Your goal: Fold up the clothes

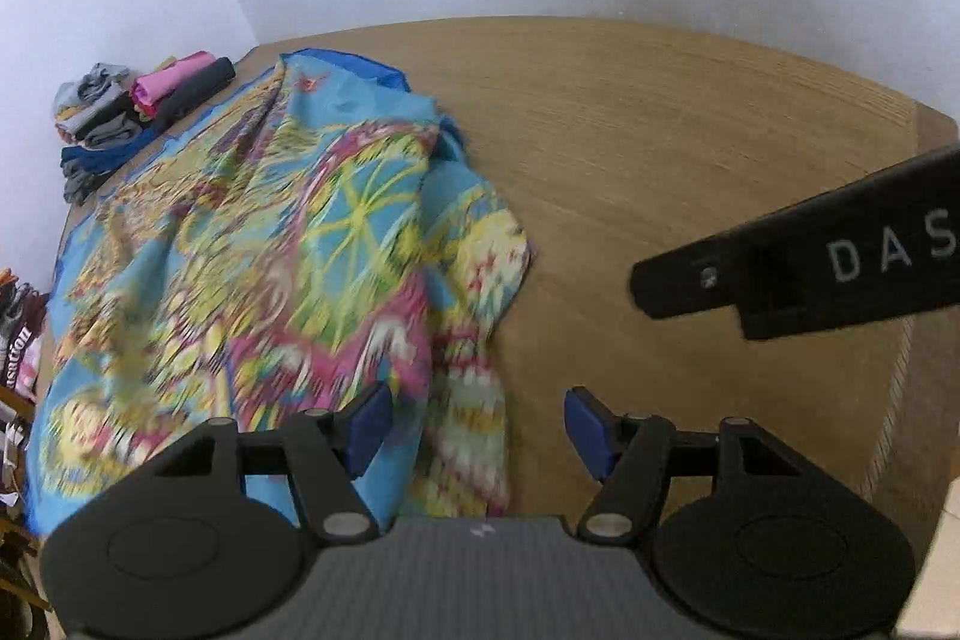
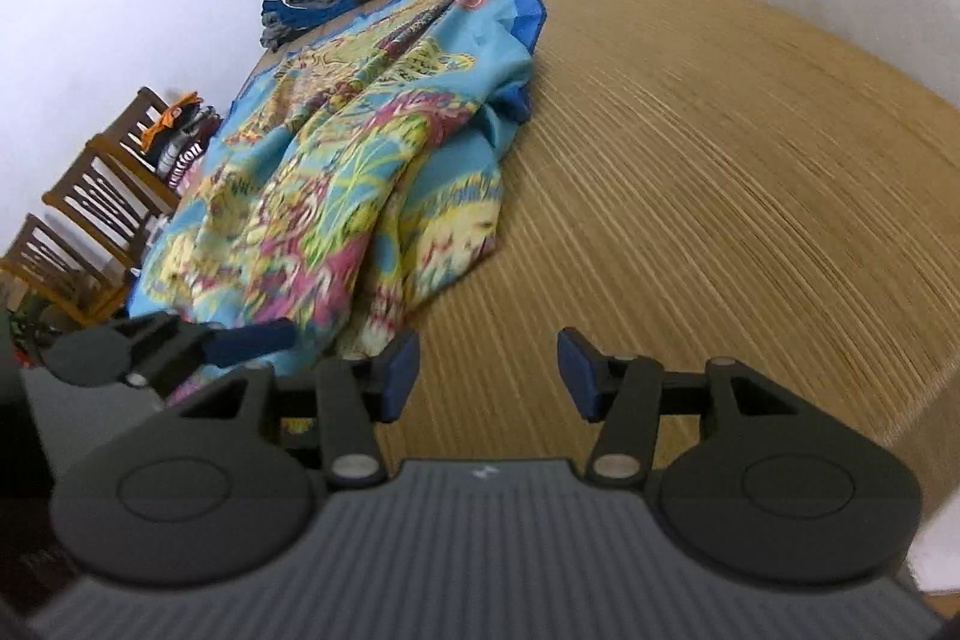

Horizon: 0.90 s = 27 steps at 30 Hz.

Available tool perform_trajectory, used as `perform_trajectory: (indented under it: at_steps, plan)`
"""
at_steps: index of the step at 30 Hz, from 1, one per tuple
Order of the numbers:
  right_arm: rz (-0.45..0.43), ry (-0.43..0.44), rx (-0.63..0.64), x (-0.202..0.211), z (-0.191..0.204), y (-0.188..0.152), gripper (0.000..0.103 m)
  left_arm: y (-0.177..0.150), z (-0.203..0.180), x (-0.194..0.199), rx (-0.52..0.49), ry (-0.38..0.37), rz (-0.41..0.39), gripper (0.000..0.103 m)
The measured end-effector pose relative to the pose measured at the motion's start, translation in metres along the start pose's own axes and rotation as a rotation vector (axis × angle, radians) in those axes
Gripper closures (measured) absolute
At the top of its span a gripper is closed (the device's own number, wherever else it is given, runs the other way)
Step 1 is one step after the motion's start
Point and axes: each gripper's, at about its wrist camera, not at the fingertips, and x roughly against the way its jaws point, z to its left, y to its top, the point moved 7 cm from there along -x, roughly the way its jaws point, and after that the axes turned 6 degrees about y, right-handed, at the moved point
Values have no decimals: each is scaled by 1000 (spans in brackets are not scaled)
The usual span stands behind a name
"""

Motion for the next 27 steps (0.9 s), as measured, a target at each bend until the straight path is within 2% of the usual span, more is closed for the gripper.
perform_trajectory:
  at_steps: [2, 5, 6, 10, 13, 14, 15, 16, 19, 22, 23, 25, 26, 27]
  plan:
    - [5, 16, 24, -10, -11, 15, 49, 14, -7, -18, 10, 25, 1, 37]
    - [2, 12, 51, -23, -31, 39, 49, 35, -12, -44, -2, 139, 19, 37]
    - [6, 25, 42, -26, -39, 47, 48, 41, -13, -51, 3, 157, 27, 37]
    - [29, 80, 25, -35, -67, 67, 48, 62, -14, -74, 43, 181, 58, 33]
    - [54, 99, 20, -45, -85, 75, 47, 76, -17, -88, 22, 224, 71, 32]
    - [62, 107, 16, -46, -90, 76, 47, 78, -19, -91, 8, 233, 74, 45]
    - [66, 114, 11, -49, -93, 79, 47, 79, -19, -93, 1, 239, 87, 78]
    - [69, 121, 6, -51, -94, 81, 47, 81, -19, -95, -2, 243, 104, 95]
    - [63, 143, 4, -54, -96, 86, 47, 90, -8, -88, 70, 193, 115, 98]
    - [51, 148, 1, -54, -100, 91, 47, 118, 24, -42, 238, 157, 22, 98]
    - [47, 148, 0, -54, -102, 93, 47, 128, 42, -24, 293, 176, -18, 98]
    - [36, 148, -8, -54, -105, 96, 47, 140, 93, 7, 417, 269, -87, 100]
    - [32, 148, -13, -54, -106, 97, 47, 140, 124, 19, 475, 343, -104, 100]
    - [29, 149, -18, -54, -109, 98, 47, 136, 158, 26, 528, 447, -104, 100]
